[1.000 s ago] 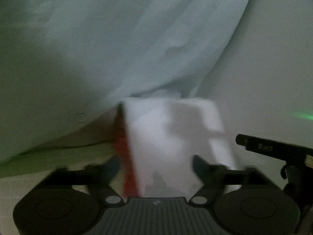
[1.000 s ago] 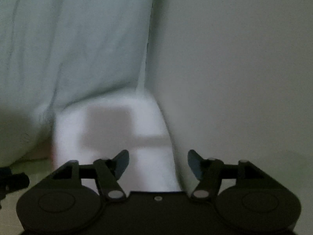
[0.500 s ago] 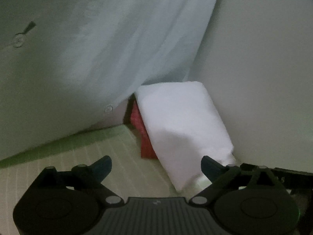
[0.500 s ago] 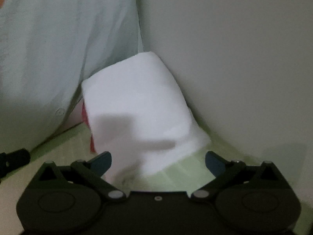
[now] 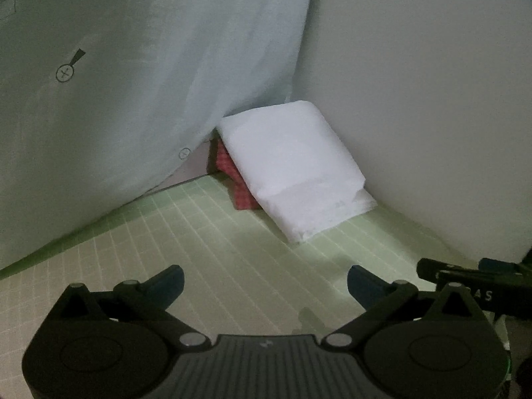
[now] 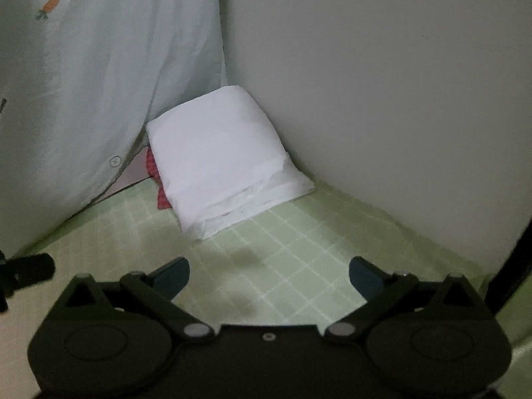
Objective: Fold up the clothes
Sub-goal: 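Place the folded shirt on the red cloth in the corner and open both grippers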
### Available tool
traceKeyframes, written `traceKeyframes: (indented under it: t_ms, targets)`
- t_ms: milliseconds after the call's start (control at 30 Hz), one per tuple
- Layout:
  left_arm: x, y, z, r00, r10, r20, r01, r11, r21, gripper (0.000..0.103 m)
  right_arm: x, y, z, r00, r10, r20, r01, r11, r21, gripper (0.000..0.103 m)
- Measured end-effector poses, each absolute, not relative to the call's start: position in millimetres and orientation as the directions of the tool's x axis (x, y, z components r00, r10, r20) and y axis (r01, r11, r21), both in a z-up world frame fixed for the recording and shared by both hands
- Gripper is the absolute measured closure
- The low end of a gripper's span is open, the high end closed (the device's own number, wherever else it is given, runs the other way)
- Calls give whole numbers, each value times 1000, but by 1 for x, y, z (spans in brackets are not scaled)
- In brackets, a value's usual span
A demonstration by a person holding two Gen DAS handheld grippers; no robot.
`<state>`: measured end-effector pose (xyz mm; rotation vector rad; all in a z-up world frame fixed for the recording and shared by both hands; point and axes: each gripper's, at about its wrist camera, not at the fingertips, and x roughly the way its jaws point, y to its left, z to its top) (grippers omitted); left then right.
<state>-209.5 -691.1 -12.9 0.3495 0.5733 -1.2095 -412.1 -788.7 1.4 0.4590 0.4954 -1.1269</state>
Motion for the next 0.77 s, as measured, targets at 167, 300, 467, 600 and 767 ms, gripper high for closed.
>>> traceKeyframes:
  t_ms: [167, 300, 467, 600, 767]
  targets:
    - [-222, -671, -7, 226, -786, -575, 955, 295, -28, 0, -416, -776, 2, 349, -731, -586, 927, 362, 101, 0]
    - [-225, -666, -3, 225, -796, -562, 958, 285, -21, 0, -417, -770, 1, 350, -733, -583, 927, 362, 102, 0]
    - [-227, -666, -1, 215, -803, -555, 962, 272, -22, 0, -418, -766, 2, 352, -736, -578, 926, 363, 103, 0]
    - [-229, -668, -1, 213, -800, -561, 963, 269, -18, 0, -420, -768, 4, 351, -744, -569, 928, 358, 105, 0]
    - [-233, -668, -1, 209, -800, -562, 964, 265, -19, 0, -423, -768, 5, 351, -746, -565, 928, 356, 107, 0]
